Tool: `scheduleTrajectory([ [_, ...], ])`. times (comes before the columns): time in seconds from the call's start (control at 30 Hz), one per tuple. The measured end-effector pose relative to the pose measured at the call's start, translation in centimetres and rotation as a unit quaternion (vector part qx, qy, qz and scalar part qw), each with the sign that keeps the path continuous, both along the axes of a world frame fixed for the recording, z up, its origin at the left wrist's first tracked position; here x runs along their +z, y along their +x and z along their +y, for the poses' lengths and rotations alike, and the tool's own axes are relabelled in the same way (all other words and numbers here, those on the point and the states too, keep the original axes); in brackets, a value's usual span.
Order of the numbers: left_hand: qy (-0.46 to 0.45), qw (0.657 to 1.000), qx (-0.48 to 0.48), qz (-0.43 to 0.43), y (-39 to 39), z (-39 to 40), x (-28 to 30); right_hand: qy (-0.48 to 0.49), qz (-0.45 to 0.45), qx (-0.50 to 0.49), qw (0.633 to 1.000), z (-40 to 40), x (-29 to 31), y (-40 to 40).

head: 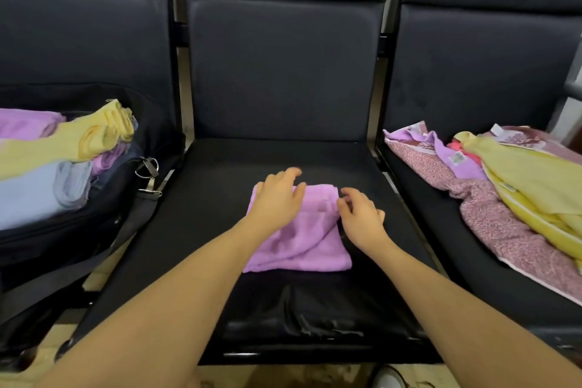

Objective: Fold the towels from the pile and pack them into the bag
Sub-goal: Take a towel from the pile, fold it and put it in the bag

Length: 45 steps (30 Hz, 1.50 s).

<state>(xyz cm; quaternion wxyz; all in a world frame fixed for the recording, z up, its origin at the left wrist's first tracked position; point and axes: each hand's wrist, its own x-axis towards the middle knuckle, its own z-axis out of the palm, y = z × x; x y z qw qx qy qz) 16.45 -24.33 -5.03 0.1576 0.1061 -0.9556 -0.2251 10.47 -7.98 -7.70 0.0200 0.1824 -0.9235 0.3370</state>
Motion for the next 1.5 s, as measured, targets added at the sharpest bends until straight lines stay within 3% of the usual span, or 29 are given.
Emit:
scheduleTrajectory([
  [0.13,-0.11,0.982,-0.017,-0.155,2.4,-3.3,-2.3,0.042,0.046,0.067,0.996,-1.3,0.1,0.5],
  [0.23,-0.131,0.954,-0.052,-0.266,3.4,-4.5,-3.9,0.098,0.081,0.139,0.982,-2.3,-0.4,0.6],
  [0.4,-0.132,0.945,-0.025,-0.299,3.2,-6.2,-4.5,0.267,0.03,0.164,0.949,-3.2,-1.7,0.1],
  [0.5,-0.149,0.946,-0.014,-0.287,2.4,-6.6,-4.8,0.293,-0.022,0.171,0.94,-3.9,-1.8,-0.5],
  [0.83,-0.146,0.957,-0.005,-0.25,1.7,-6.9,-4.1,0.231,-0.085,0.14,0.959,-5.4,-0.8,-1.7],
  [0.97,-0.247,0.957,-0.033,-0.149,3.7,-6.3,-2.6,0.134,0.026,0.075,0.988,-5.7,0.0,0.3],
  [1.07,-0.311,0.936,-0.095,-0.134,5.5,-6.0,-2.6,0.098,0.066,0.073,0.99,-6.2,-0.1,2.4],
  [1.2,-0.283,0.933,-0.134,-0.178,7.2,-6.3,-2.8,0.119,0.068,0.067,0.988,-6.7,-1.3,4.7],
  [1.3,-0.25,0.934,-0.145,-0.21,8.2,-6.4,-2.6,0.05,0.088,0.035,0.994,-6.0,-1.2,5.4],
  [1.4,-0.244,0.939,-0.155,-0.186,8.8,-6.4,-2.5,-0.002,0.123,-0.003,0.992,-4.8,-0.3,6.0],
  [1.5,-0.245,0.941,-0.173,-0.156,8.7,-6.3,-2.6,0.005,0.196,-0.045,0.98,-3.6,0.2,6.6],
])
